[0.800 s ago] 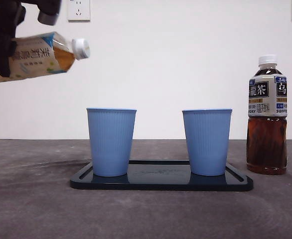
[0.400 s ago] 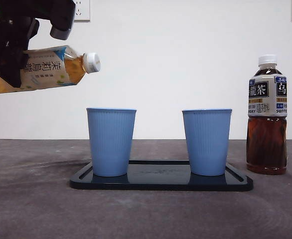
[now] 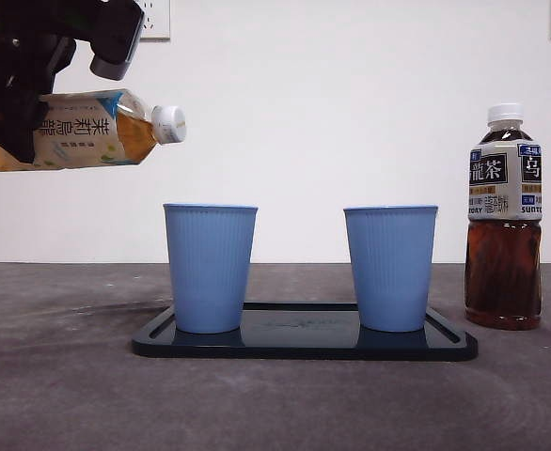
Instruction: Pour the drink into the cup
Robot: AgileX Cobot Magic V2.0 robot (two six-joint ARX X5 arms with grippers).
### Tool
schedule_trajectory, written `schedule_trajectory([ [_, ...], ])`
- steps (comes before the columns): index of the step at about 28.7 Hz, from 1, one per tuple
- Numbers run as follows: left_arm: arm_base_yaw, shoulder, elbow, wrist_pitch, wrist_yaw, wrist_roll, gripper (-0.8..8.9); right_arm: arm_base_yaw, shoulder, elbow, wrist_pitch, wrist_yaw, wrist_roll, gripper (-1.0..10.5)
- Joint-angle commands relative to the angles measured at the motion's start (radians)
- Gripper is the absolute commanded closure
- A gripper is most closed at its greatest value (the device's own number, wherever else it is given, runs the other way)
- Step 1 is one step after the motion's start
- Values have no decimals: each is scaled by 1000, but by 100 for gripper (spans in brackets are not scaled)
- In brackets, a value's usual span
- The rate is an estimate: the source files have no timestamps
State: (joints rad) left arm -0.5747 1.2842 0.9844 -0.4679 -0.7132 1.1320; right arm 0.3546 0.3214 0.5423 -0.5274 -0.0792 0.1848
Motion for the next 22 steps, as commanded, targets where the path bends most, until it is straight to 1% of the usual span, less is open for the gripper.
schedule_trajectory([
  [1, -10, 8, 40, 35, -24, 20, 632, 6, 1, 15, 6, -3, -10, 461],
  [5, -15, 10, 40, 37, -24, 45, 632, 6, 1, 15, 6, -3, -10, 461],
  [22, -17, 11, 40, 39, -24, 44, 632, 6, 1, 15, 2, -3, -10, 461],
])
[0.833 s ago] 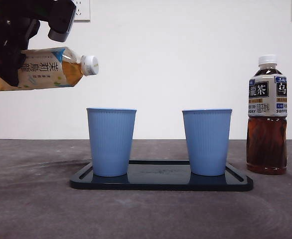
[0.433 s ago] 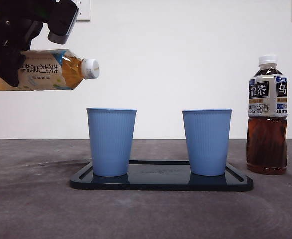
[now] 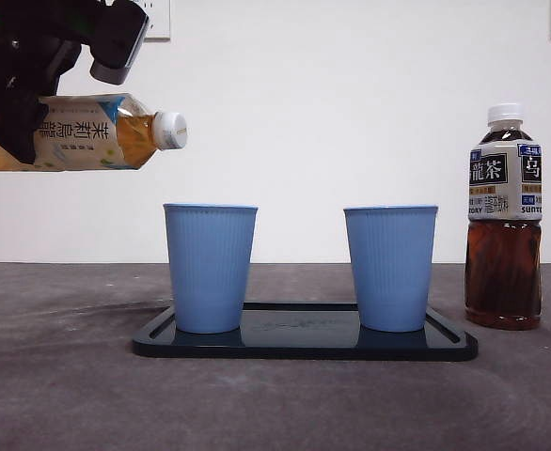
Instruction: Pour the drink into the cup
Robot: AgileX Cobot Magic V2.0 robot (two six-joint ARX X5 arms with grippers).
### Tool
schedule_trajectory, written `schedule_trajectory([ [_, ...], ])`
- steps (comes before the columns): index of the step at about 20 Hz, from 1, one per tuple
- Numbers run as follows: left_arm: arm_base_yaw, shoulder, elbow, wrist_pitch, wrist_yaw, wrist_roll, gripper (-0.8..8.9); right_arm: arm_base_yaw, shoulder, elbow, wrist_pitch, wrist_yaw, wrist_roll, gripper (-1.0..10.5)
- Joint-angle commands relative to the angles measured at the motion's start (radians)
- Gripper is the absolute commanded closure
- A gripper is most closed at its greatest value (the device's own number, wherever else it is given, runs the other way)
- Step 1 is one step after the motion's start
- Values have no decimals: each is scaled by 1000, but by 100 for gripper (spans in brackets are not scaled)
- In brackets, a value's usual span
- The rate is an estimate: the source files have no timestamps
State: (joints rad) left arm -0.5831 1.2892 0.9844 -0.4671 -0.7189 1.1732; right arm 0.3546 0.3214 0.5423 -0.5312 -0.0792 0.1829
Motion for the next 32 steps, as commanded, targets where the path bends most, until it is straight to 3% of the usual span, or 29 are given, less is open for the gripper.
schedule_trajectory([
  [1, -8, 5, 40, 38, -18, -1, 632, 6, 1, 15, 6, -3, -8, 461],
  [3, -8, 5, 40, 38, -18, -14, 632, 6, 1, 15, 6, -2, -8, 461],
  [6, -8, 5, 40, 47, -18, -111, 632, 6, 1, 15, 6, -2, -8, 461],
  [11, -1, -17, 40, 48, 40, -397, 632, 6, 1, 15, 6, -2, -8, 461],
  [17, 32, -113, 40, 44, 257, -780, 632, 6, 1, 15, 5, 1, -8, 461],
  [22, 119, -195, 39, 51, 464, -1073, 631, 6, 1, 15, 2, 1, -8, 461],
  [27, 199, -250, -8, 153, 551, -1204, 631, 6, 1, 15, -3, 1, -8, 461],
  [32, 226, -304, -153, 355, 592, -1316, 631, 6, 1, 15, -2, 1, -8, 461],
])
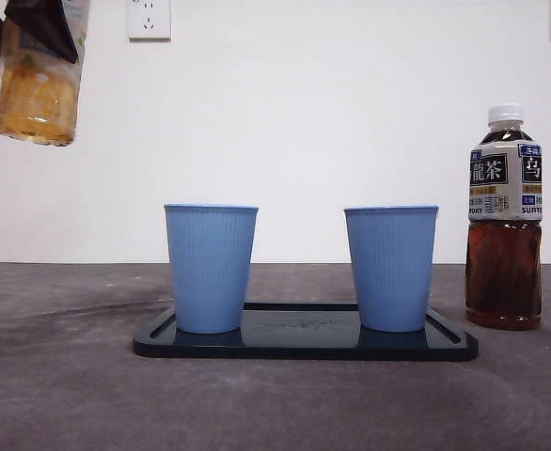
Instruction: Pour the drink into the cup
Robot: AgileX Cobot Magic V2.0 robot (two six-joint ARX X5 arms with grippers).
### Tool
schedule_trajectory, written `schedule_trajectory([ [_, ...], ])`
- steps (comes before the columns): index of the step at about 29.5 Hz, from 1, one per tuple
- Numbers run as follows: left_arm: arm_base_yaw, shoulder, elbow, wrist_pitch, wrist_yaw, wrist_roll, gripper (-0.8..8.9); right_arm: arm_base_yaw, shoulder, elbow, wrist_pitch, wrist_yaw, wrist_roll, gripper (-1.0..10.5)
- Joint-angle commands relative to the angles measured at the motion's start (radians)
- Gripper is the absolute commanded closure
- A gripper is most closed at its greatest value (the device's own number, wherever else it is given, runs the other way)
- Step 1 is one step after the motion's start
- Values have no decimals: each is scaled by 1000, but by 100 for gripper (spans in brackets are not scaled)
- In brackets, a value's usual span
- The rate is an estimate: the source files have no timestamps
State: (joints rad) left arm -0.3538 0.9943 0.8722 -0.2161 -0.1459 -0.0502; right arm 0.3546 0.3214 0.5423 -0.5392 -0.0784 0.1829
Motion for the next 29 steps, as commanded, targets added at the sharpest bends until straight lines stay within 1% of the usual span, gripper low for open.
schedule_trajectory([
  [1, -3, -15, -74, 150, 20, -112, 631, 6, 1, 15, 6, 1, -8, 461],
  [6, -7, -9, -222, 375, 29, -177, 631, 6, 1, 15, 6, 1, -8, 461],
  [9, -6, 16, -299, 490, 29, -180, 631, 6, 1, 15, 6, 0, -8, 461],
  [13, -6, 85, -354, 593, 31, -179, 631, 6, 1, 15, 6, 0, -8, 461],
  [23, -7, 321, -363, 777, 42, -151, 631, 6, 1, 15, -6, 0, -7, 461],
  [29, -7, 426, -363, 847, 42, -141, 631, 6, 1, 15, -16, 2, -8, 461],
])
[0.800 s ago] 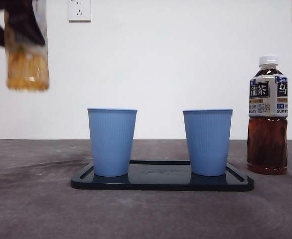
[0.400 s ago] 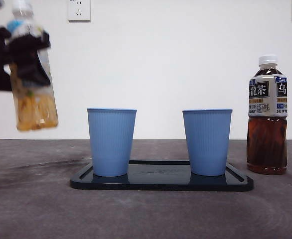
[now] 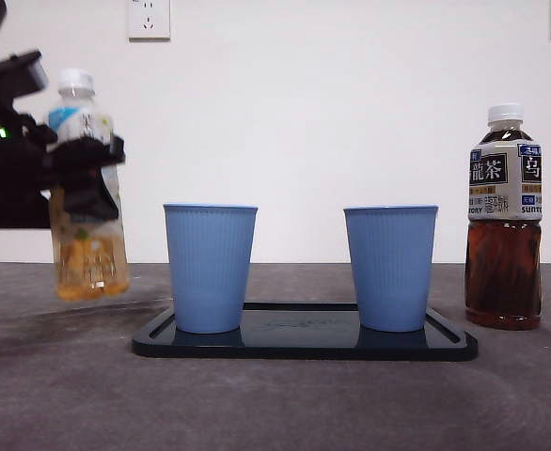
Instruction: Pour the drink into the cup
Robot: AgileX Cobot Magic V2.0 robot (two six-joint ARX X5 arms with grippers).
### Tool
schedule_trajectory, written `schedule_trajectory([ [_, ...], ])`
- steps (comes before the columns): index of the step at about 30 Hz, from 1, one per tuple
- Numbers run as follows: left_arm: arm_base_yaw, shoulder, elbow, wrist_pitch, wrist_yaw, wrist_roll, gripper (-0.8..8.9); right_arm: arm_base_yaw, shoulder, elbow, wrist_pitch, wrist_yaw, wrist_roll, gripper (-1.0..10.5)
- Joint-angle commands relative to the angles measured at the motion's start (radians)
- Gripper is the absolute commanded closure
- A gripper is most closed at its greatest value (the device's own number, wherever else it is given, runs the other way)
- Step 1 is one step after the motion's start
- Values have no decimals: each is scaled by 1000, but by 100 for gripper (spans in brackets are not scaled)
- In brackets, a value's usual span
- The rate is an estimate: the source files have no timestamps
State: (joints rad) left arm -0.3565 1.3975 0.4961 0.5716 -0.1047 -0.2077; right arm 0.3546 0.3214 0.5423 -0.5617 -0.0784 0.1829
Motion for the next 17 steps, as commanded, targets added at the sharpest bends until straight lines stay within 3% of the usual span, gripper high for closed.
schedule_trajectory([
  [1, -5, 33, 13, 63, 1, 19, 631, 6, 1, 15, 7, 2, -8, 461],
  [7, -5, 64, 13, 69, 1, 69, 631, 6, 1, 15, 7, 4, -8, 461],
  [17, -5, 80, 13, 58, 1, 67, 626, 6, 1, 15, 7, 4, -8, 461],
])
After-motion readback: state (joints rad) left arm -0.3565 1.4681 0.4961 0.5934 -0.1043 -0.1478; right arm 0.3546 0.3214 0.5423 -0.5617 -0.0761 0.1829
